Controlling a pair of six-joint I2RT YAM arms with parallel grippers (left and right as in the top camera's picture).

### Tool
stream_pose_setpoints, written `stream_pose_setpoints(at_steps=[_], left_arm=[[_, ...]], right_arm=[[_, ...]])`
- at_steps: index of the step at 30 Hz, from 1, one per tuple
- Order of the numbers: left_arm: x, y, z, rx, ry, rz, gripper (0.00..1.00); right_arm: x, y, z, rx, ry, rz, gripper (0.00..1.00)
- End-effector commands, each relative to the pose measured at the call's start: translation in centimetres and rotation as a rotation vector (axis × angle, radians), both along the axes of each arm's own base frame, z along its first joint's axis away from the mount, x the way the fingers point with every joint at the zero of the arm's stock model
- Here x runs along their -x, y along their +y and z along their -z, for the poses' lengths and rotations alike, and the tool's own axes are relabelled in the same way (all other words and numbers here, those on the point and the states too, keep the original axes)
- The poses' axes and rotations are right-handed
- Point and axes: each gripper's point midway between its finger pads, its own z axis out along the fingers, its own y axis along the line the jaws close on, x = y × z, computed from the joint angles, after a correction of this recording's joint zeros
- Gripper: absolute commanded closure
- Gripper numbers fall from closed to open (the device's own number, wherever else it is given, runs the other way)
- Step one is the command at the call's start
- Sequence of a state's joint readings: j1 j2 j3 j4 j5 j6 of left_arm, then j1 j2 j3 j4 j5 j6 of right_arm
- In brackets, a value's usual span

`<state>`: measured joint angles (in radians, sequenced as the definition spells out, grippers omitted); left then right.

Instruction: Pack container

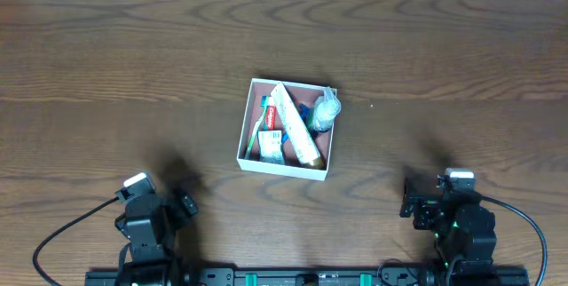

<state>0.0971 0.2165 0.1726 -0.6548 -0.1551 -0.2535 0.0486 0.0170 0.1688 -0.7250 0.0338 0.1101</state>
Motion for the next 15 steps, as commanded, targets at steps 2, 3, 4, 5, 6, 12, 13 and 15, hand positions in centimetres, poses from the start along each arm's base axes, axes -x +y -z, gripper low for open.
stream_pose_setpoints(at_steps=[2,3,4,5,6,12,13,15], left_arm=[[0.04,-0.06,0.34,-0.008,0.004,0.014,0.02],[0.03,-0.06,0.33,-0.011,0.005,0.017,0.02],[0.04,-0.06,0.34,-0.015,0.007,0.022,0.02],[0.04,-0.06,0.34,-0.020,0.009,0.026,0.02],[0.04,-0.06,0.34,-0.026,0.011,0.033,0.02],[0.05,-0.05,0.36,-0.049,0.021,0.055,0.02],[0.05,-0.05,0.37,-0.049,0.021,0.056,0.02],[0.05,-0.05,0.37,-0.049,0.021,0.056,0.02]], right_arm=[[0.03,-0.15,0.06,-0.001,-0.001,0.008,0.01],[0.03,-0.15,0.06,-0.001,-0.001,0.008,0.01],[0.03,-0.15,0.06,-0.001,-0.001,0.008,0.01],[0.03,-0.15,0.06,-0.001,-0.001,0.008,0.01],[0.03,-0.15,0.06,-0.001,-0.001,0.008,0.01],[0.03,-0.15,0.06,-0.001,-0.001,0.008,0.01],[0.03,-0.15,0.06,-0.001,-0.001,0.008,0.01],[0.03,-0.15,0.06,-0.001,-0.001,0.008,0.01]])
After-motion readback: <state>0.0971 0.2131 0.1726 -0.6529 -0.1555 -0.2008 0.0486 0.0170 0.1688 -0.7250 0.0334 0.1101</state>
